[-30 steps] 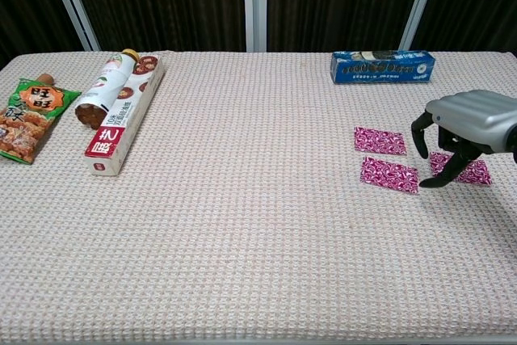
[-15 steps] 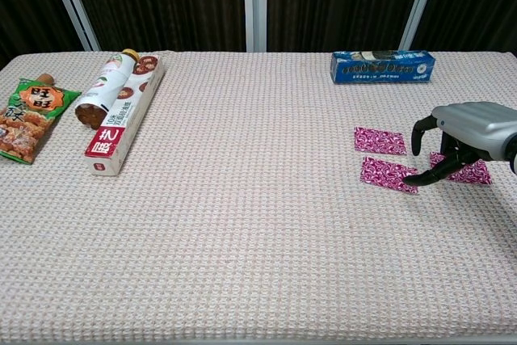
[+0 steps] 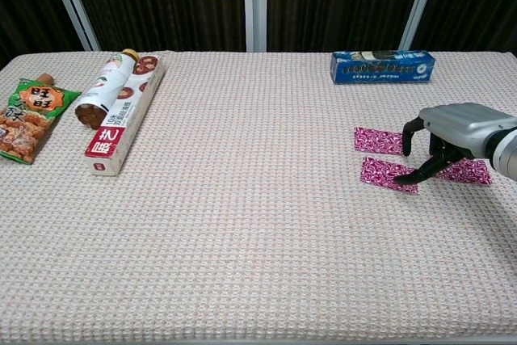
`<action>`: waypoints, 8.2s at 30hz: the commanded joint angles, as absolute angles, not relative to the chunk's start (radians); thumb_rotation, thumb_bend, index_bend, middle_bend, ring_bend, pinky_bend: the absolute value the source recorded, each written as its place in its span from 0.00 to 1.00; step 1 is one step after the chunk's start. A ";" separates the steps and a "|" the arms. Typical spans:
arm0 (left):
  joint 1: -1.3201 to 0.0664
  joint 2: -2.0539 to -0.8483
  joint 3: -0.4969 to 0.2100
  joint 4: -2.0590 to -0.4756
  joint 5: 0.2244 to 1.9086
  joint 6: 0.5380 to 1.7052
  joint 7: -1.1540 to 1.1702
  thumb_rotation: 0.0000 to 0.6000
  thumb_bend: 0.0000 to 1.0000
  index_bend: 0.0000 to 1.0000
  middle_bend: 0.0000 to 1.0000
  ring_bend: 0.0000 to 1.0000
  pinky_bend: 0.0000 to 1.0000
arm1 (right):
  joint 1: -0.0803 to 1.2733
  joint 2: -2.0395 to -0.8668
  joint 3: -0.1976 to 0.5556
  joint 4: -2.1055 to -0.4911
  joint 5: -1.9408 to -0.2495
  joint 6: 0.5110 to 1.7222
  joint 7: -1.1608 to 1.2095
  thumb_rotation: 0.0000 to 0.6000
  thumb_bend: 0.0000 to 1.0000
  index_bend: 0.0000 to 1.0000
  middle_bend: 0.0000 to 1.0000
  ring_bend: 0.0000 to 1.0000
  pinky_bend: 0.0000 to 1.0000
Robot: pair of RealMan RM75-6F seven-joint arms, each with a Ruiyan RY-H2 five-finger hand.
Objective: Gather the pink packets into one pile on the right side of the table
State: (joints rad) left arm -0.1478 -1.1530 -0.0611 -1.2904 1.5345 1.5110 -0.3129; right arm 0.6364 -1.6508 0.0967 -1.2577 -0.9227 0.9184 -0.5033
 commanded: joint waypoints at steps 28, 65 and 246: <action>-0.148 -1.156 -0.065 -1.275 1.527 1.507 -0.331 1.00 0.00 0.31 0.29 0.23 0.34 | 0.649 -1.682 0.099 -1.234 -0.912 0.898 -0.542 0.52 0.00 0.40 1.00 1.00 0.98; -0.141 -1.158 -0.068 -1.244 1.518 1.508 -0.369 1.00 0.00 0.31 0.29 0.23 0.34 | 0.647 -1.706 0.111 -1.230 -0.889 0.922 -0.574 0.87 0.03 0.47 1.00 1.00 0.99; -0.156 -1.146 -0.059 -1.254 1.523 1.476 -0.390 1.00 0.00 0.31 0.29 0.23 0.34 | 0.772 -1.641 0.214 -1.162 -0.723 0.831 -0.528 0.96 0.00 0.47 1.00 1.00 0.99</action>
